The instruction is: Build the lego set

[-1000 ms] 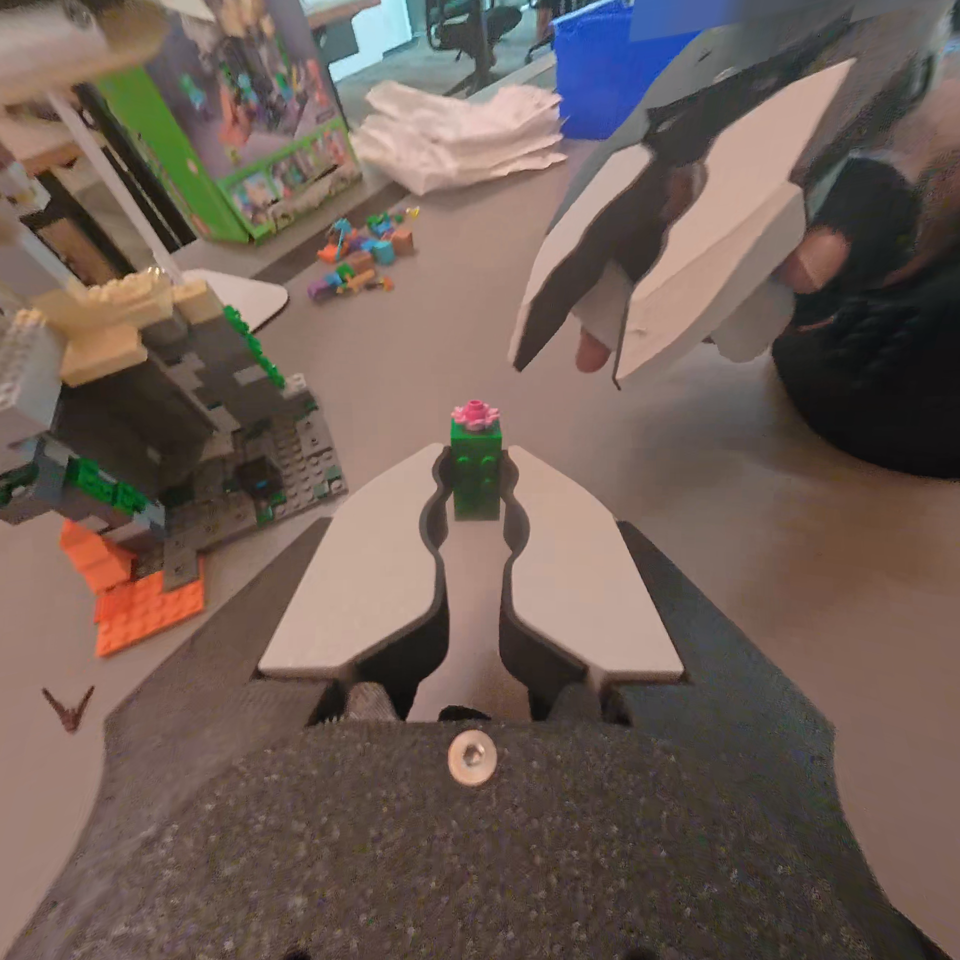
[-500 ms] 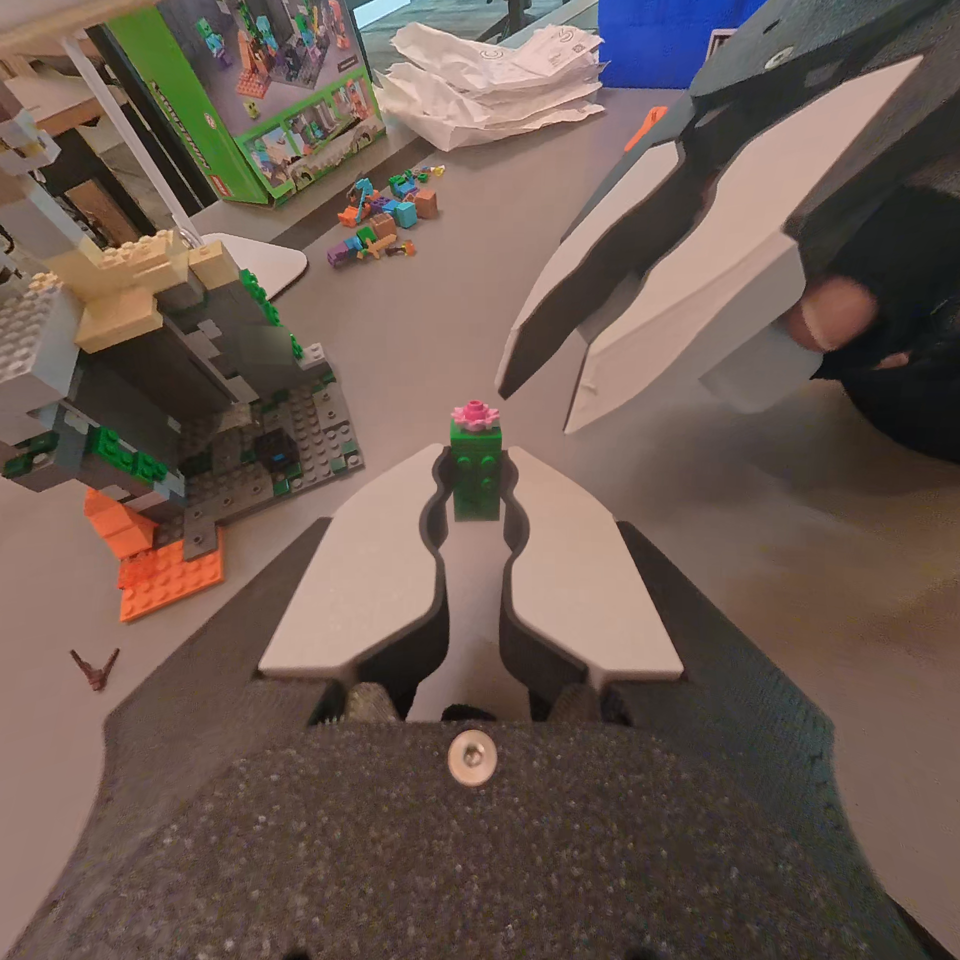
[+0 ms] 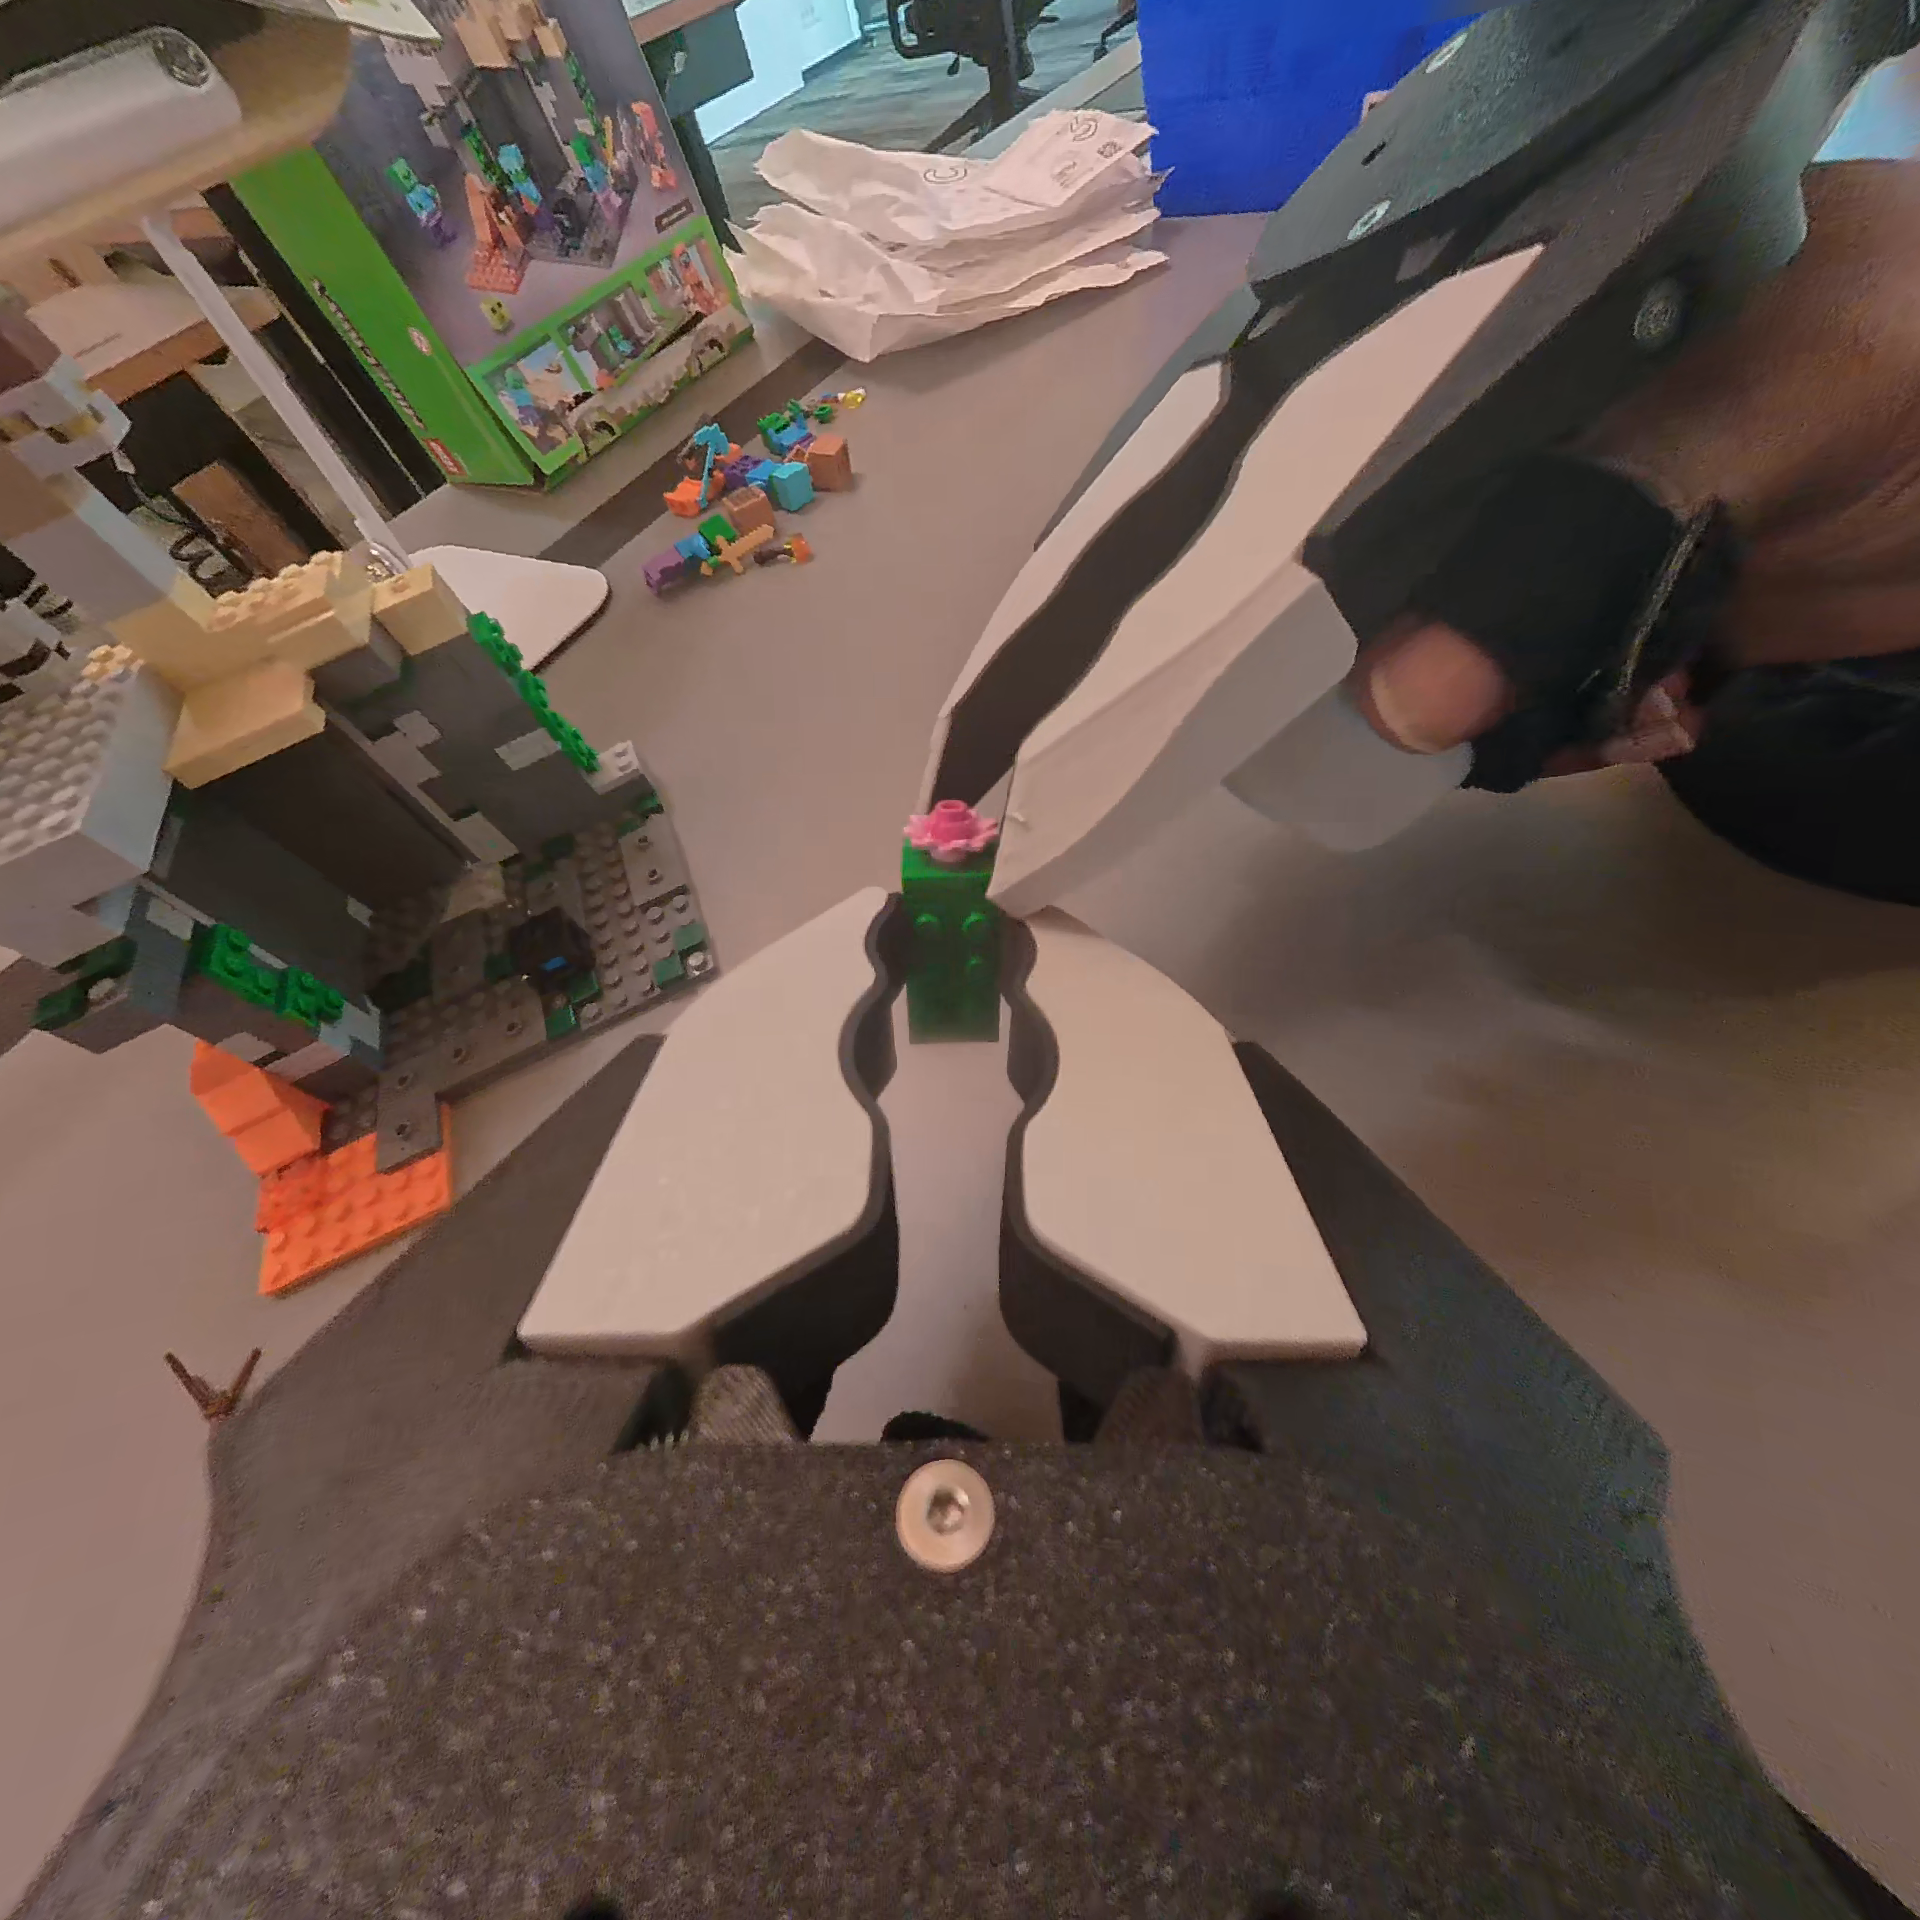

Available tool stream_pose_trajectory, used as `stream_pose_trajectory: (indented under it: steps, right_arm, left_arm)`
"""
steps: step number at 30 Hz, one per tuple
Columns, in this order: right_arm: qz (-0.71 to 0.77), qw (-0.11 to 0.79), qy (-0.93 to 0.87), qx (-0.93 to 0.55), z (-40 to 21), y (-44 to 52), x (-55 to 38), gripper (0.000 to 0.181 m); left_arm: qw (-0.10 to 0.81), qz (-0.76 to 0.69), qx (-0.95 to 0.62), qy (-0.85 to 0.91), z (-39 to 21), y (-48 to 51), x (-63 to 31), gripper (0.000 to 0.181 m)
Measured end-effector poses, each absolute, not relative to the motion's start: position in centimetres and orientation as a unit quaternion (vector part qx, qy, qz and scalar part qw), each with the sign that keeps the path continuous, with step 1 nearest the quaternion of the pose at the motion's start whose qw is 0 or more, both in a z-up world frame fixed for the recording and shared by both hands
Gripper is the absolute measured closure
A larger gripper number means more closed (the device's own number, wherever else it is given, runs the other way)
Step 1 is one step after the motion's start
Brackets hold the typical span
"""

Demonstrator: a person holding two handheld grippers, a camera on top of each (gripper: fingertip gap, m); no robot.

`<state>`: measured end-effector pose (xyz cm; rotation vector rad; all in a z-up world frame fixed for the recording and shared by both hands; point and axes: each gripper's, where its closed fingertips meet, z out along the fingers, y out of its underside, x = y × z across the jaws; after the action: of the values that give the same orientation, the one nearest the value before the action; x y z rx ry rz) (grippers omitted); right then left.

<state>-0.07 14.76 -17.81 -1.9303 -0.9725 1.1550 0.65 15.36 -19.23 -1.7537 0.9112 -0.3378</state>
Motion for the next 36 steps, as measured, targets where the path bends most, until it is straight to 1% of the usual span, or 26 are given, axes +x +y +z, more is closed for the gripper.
stream_pose_trajectory:
  steps: [7, 10, 19, 26, 33, 36]
  right_arm:
    - [0.459, 0.330, -0.364, -0.740, -17.9, 14.6, -0.1, 0.151]
    - [0.469, 0.326, -0.372, -0.732, -17.8, 14.3, -0.1, 0.160]
    - [0.472, 0.323, -0.374, -0.730, -17.9, 14.1, 0.5, 0.163]
    - [0.459, 0.342, -0.371, -0.731, -17.6, 15.1, 1.8, 0.163]
    - [0.443, 0.356, -0.405, -0.716, -16.9, 14.3, 1.7, 0.163]
    - [0.442, 0.380, -0.415, -0.698, -15.9, 14.2, 1.5, 0.163]
  left_arm:
    - [0.539, -0.147, -0.727, 0.399, -19.3, 15.0, 1.1, 0.164]
    - [0.538, -0.166, -0.721, 0.405, -19.2, 14.7, 1.5, 0.165]
    - [0.540, -0.172, -0.711, 0.417, -19.2, 14.5, 1.8, 0.163]
    - [0.540, -0.176, -0.710, 0.416, -19.3, 14.6, 1.7, 0.162]
    - [0.538, -0.150, -0.703, 0.440, -19.6, 14.3, 2.1, 0.163]
    - [0.559, -0.139, -0.692, 0.436, -18.7, 14.3, 1.9, 0.163]
